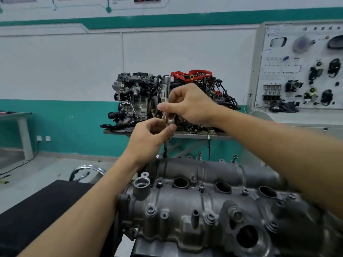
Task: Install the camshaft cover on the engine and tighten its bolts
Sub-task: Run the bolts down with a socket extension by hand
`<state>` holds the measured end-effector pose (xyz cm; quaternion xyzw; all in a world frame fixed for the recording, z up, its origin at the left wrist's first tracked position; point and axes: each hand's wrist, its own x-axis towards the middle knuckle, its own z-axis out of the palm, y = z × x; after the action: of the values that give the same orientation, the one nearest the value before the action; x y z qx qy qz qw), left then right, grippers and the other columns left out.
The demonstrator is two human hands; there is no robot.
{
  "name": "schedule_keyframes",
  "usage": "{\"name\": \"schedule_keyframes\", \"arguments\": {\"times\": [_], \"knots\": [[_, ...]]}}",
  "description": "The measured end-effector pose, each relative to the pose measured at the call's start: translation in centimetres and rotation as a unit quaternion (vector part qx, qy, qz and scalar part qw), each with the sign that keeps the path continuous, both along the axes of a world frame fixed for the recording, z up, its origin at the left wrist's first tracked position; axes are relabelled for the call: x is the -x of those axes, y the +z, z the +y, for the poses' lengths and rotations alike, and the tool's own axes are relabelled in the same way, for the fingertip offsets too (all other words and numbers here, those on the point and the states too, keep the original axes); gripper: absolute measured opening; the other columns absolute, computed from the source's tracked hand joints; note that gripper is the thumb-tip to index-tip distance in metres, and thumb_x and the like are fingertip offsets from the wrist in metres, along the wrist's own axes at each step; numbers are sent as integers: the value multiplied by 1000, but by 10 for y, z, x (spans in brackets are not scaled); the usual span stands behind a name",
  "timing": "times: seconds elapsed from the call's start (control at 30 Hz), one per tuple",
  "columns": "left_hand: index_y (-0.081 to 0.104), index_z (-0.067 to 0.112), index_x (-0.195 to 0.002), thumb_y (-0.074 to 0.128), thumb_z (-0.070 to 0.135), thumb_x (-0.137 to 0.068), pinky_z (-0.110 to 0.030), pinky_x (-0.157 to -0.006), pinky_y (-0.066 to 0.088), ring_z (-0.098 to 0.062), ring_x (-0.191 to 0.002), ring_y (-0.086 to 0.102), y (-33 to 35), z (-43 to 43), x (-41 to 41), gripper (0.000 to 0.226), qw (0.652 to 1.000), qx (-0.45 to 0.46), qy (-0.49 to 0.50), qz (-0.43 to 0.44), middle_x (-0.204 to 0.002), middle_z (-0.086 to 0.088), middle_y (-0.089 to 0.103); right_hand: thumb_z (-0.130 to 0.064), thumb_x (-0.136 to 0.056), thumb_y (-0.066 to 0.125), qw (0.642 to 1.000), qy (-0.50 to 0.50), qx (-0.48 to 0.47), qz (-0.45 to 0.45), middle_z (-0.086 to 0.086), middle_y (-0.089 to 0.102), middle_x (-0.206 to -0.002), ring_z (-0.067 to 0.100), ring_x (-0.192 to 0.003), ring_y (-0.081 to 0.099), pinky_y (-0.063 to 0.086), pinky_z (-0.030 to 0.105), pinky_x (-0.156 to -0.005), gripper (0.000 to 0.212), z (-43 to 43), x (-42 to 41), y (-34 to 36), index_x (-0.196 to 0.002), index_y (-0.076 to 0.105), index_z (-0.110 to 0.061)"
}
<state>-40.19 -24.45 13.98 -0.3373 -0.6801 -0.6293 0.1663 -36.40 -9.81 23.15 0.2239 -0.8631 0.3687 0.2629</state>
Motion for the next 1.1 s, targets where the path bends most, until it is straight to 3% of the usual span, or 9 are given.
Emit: {"name": "schedule_keyframes", "arguments": {"times": [0.07, 0.17, 0.3, 0.6, 0.73, 0.87, 0.97, 1.03, 1.1], "knots": [[69, -2, -88, 69, 17, -91, -19, -64, 53, -9, -66, 69, -1, -1, 1, 20, 1000, -28, 10, 2, -74, -6, 74, -28, -88, 75, 1000, 9, 23, 3, 25, 72, -82, 31, -65, 63, 53, 37, -61, 30, -2, 4, -10, -75, 65, -3], [74, 7, -93, 62, 13, -97, -15, -71, 54, -6, -73, 72, -1, 0, -1, 14, 1000, -8, 2, 13, -76, 1, 77, -25, -100, 58, 995, 43, 81, -28, 14, 75, -93, 19, -68, 61, 49, 22, -52, 29, -4, 7, -22, -90, 69, 1], [74, 17, -99, 52, 14, -102, -20, -84, 54, -6, -91, 71, 0, 0, -3, 22, 999, 27, -14, 25, -91, 3, 78, -19, -105, 45, 987, 86, 126, -57, 8, 75, -96, 21, -78, 65, 53, 25, -55, 27, 1, 6, -21, -110, 64, 1], [72, 4, -94, 71, 28, -89, -24, -79, 58, -18, -86, 74, -1, -1, 0, 24, 999, 6, 29, 23, -86, -6, 78, -33, -81, 81, 987, -11, 148, 67, 17, 70, -76, 21, -62, 63, 53, 32, -61, 34, -1, 7, -25, -83, 64, -4], [73, 3, -89, 62, 21, -97, -19, -79, 54, -12, -80, 72, -1, -1, 0, 22, 998, 28, 42, 47, -83, -3, 78, -43, -95, 62, 995, 5, 96, -22, -3, 70, -101, 1, -74, 62, 48, 15, -61, 33, 0, 2, -24, -111, 64, -13], [73, 11, -92, 51, 17, -104, -20, -83, 52, -9, -88, 70, 0, 0, -3, 26, 996, 61, 30, 55, -90, -4, 77, -21, -105, 47, 993, 45, 100, -37, 3, 74, -97, 7, -71, 61, 49, 16, -54, 26, -1, -2, -32, -103, 68, -7], [72, 3, -99, 46, 19, -106, -33, -89, 54, -23, -96, 71, 0, 0, -4, 31, 998, 50, 9, 32, -95, -12, 76, -18, -96, 64, 992, 35, 121, 12, 8, 74, -78, 10, -65, 63, 54, 25, -63, 23, -1, 2, -34, -83, 73, -1], [70, 0, -101, 53, 23, -102, -26, -80, 55, -19, -87, 73, 0, 1, -6, 28, 999, 34, 4, 32, -90, -12, 76, -21, -87, 76, 988, 19, 147, 33, 14, 73, -75, 15, -63, 63, 55, 34, -65, 22, 1, 3, -34, -78, 73, -1], [68, -1, -96, 64, 24, -95, -17, -69, 53, -8, -73, 72, 0, 2, -7, 25, 999, 10, 12, 33, -81, -9, 76, -27, -81, 82, 985, 2, 166, 42, 11, 73, -77, 11, -65, 64, 54, 27, -63, 25, 5, 4, -35, -83, 73, -3]]}}
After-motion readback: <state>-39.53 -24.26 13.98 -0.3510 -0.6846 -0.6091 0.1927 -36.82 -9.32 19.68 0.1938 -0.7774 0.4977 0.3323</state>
